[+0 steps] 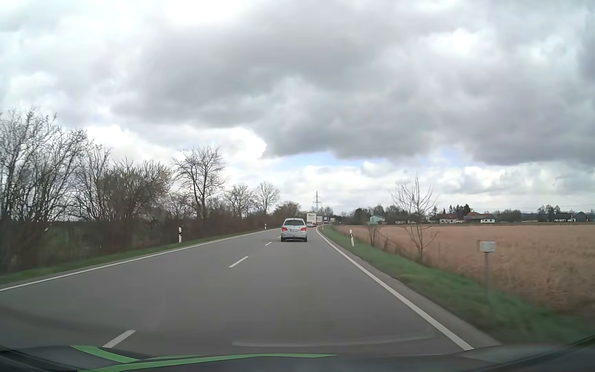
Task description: Follow the waypoints while adhering to traffic rules and regulations
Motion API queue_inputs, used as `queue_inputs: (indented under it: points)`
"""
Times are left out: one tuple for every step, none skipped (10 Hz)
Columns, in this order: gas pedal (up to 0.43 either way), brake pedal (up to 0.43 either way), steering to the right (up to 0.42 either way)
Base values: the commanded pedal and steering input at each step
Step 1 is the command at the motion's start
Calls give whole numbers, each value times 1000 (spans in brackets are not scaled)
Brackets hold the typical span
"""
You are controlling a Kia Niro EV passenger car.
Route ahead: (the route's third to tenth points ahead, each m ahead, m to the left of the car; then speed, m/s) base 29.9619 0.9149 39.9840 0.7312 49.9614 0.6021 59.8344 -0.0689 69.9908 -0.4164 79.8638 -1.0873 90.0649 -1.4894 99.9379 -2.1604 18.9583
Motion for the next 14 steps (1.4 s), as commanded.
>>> queue_inputs:
  points:
    - [169, 0, 1]
    - [169, 0, 1]
    - [169, 0, 2]
    - [157, 0, 2]
    - [157, 0, 1]
    - [157, 0, 1]
    - [157, 0, 1]
    - [157, 0, 2]
    - [150, 0, 1]
    - [150, 0, 1]
    - [150, 0, 1]
    - [150, 0, 1]
    - [138, 0, 1]
    - [138, 0, 1]
